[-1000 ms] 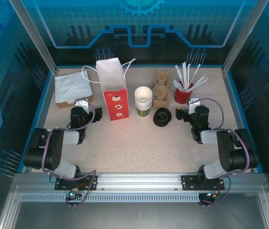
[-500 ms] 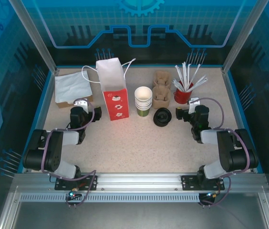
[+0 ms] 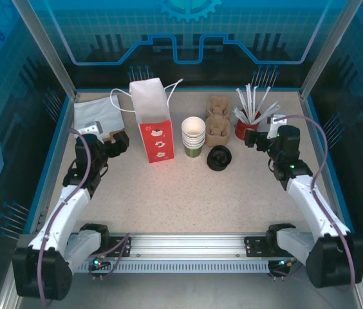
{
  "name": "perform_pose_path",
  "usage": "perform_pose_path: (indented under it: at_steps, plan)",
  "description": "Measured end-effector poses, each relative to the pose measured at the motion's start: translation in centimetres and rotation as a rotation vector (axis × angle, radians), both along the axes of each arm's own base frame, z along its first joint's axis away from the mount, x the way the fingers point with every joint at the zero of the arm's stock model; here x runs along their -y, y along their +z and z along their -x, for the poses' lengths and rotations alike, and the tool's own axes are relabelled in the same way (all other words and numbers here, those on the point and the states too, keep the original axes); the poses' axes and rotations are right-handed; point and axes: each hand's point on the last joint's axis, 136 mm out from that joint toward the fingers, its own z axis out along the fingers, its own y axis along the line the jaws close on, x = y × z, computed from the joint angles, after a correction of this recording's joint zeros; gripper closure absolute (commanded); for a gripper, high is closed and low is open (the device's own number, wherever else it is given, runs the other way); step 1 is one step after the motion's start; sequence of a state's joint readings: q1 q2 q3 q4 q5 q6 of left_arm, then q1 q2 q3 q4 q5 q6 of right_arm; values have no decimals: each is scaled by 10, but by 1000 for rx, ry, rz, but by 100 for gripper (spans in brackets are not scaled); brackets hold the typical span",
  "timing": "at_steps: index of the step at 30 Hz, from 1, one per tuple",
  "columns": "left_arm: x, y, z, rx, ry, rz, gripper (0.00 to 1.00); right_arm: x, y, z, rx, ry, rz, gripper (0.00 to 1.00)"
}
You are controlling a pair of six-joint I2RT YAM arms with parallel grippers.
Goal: Pack the takeout coffee
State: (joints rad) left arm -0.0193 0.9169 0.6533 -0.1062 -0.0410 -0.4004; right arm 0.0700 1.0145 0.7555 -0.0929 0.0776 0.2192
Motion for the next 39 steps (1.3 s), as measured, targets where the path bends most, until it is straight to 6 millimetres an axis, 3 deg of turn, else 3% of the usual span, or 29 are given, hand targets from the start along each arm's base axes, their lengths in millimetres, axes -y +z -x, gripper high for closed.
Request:
perform_pose_path:
  at_steps: [5, 10, 14, 17, 22, 30, 39]
  plan:
    - [35, -10, 34, -125, -124, 200, 1, -30, 32, 26, -96, 53, -190, 10]
    - [82, -20, 61, -223, -296, 366, 2, -75, 36, 42, -236, 151, -293, 13]
    - [120, -27, 74, -293, -424, 423, 2, -112, 37, 36, -341, 226, -300, 19]
    - [135, -32, 70, -321, -455, 464, 2, -136, 38, 21, -397, 266, -289, 23]
    - [141, -42, 59, -333, -436, 513, 2, -163, 26, -6, -490, 296, -245, 30]
    - [141, -38, 53, -308, -426, 521, 1, -193, -5, -38, -612, 323, -188, 42]
    - [139, -39, 52, -304, -410, 512, 1, -204, -20, -52, -670, 328, -145, 54]
